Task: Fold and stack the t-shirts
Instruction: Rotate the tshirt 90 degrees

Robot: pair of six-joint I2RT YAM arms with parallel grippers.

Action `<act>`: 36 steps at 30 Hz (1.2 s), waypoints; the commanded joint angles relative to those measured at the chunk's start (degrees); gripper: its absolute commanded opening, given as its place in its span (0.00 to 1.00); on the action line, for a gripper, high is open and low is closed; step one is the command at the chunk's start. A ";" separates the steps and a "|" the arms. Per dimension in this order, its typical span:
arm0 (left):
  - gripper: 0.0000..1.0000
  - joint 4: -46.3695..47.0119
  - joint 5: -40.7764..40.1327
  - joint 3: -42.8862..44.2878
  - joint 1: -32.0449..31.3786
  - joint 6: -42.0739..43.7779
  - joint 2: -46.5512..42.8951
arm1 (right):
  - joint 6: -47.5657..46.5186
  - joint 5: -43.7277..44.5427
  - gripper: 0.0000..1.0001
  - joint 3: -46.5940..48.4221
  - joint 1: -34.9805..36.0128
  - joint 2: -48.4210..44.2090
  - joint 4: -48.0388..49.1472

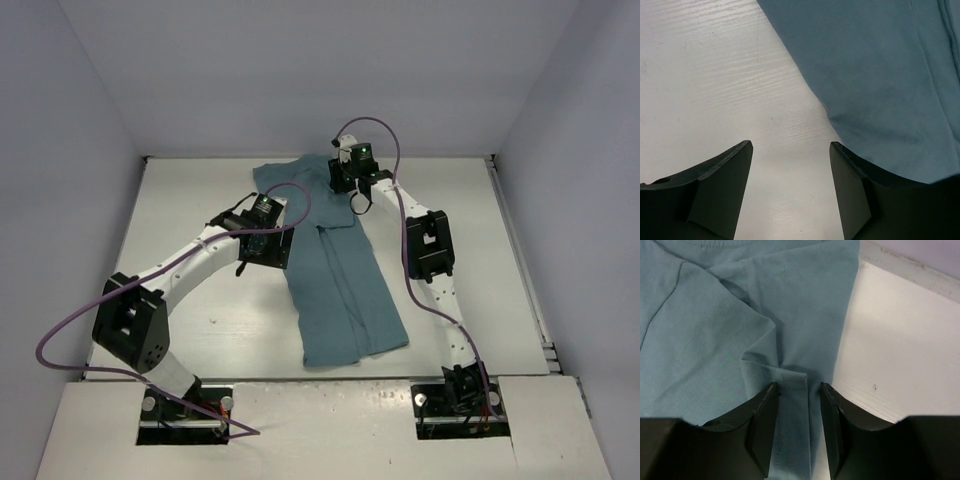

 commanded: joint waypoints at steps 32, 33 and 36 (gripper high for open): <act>0.60 -0.75 -1.06 -2.03 -1.39 -2.30 -3.42 | -7.02 6.17 0.15 3.47 2.34 -0.79 6.92; 0.60 -0.75 -1.11 -1.97 -1.41 -2.30 -3.38 | -7.21 6.60 0.13 3.31 2.35 -1.09 7.02; 0.60 -0.72 -1.15 -1.87 -1.32 -2.30 -3.20 | -7.80 7.86 0.06 2.81 2.30 -2.17 7.43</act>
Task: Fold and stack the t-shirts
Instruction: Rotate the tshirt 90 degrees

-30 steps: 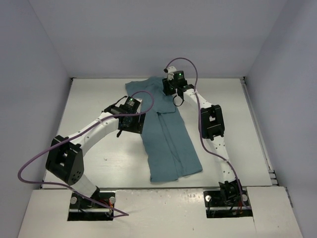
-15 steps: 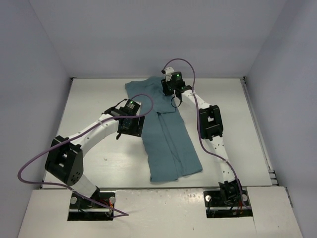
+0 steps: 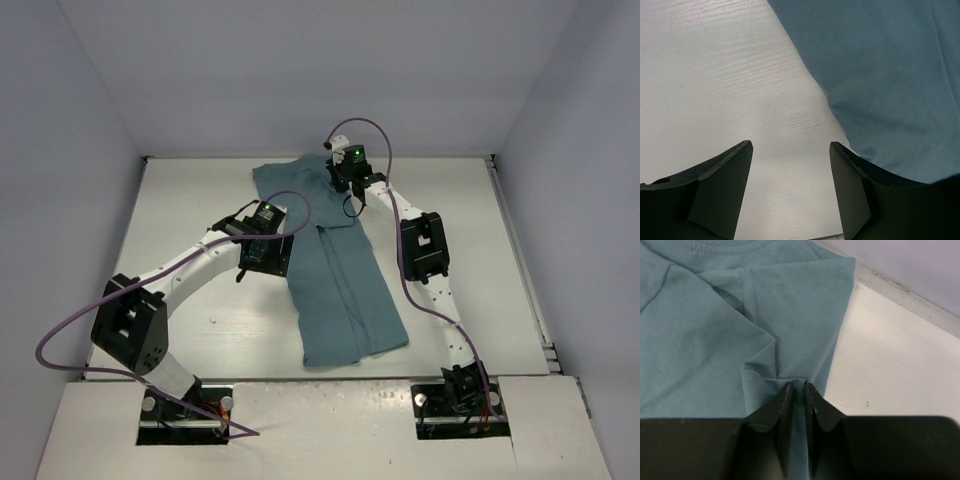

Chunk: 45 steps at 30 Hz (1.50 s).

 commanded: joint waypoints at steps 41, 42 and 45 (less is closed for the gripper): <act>0.60 0.10 -1.57 0.52 -0.34 -1.65 -2.59 | 3.17 9.34 0.05 -6.99 -1.99 -12.71 8.85; 0.60 0.15 -1.57 0.55 -0.43 -1.73 -2.55 | 3.52 9.18 0.04 -7.06 -2.16 -12.69 8.83; 0.60 0.11 -1.75 0.70 -0.66 -1.77 -2.59 | 4.37 6.87 0.05 -7.52 -2.75 -12.80 8.79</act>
